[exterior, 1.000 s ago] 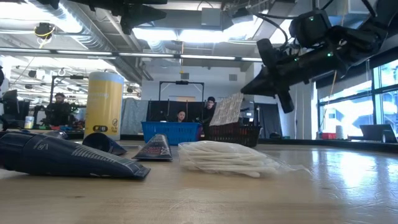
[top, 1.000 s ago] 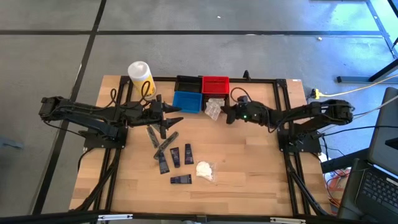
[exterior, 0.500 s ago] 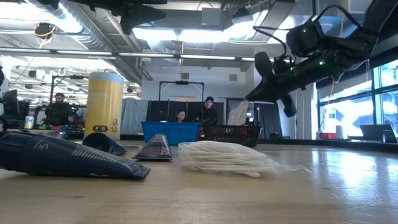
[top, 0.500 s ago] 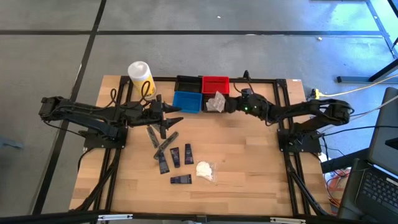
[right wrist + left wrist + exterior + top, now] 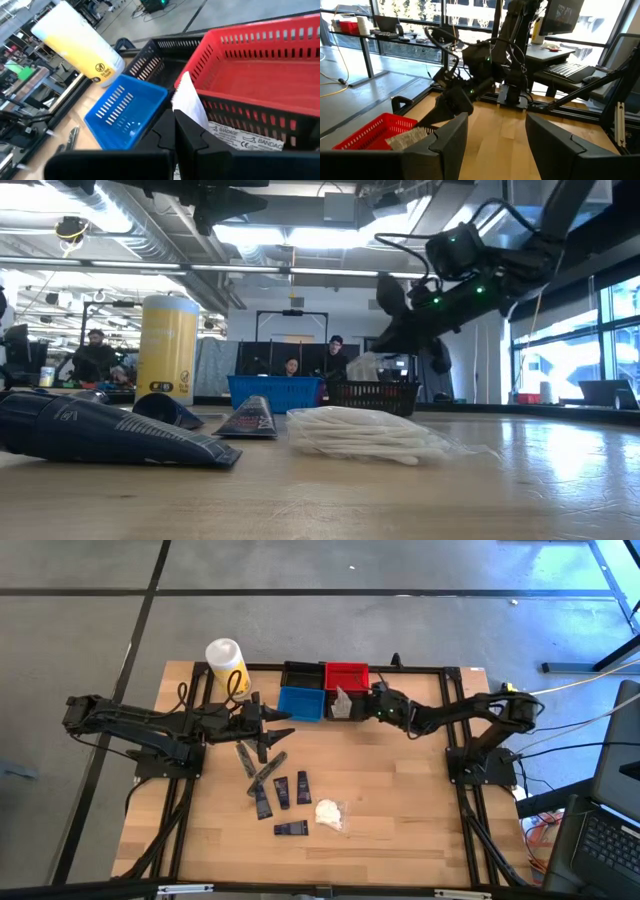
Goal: Pick & Place Travel size toiletries
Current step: Put the bandage into the bottom black bin
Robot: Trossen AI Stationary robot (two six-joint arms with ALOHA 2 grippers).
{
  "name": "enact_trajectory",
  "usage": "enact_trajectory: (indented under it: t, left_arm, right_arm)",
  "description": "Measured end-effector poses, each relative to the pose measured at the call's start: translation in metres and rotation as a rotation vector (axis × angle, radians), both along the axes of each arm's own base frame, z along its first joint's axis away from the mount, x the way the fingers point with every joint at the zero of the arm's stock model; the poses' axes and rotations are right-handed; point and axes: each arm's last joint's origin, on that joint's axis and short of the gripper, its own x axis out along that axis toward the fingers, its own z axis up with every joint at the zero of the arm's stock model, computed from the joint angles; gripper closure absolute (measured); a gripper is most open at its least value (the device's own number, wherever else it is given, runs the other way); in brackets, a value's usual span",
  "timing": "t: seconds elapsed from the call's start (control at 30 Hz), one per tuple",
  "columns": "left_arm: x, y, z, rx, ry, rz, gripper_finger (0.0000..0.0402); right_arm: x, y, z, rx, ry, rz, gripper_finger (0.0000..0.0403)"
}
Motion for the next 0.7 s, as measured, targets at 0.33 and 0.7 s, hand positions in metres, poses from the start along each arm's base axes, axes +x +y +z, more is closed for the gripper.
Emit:
enact_trajectory:
  t: [0.33,0.7]
  left_arm:
    - [0.000,0.000,0.000,0.000,0.000,0.000,0.0206]
    - [0.000,0.000,0.000,0.000,0.000,0.000,0.0206]
  right_arm:
    - [0.023,0.012,0.009,-0.049,-0.024,0.026,0.0403]
    - [0.032,0.018,0.012,-0.096,0.106,-0.025,0.0403]
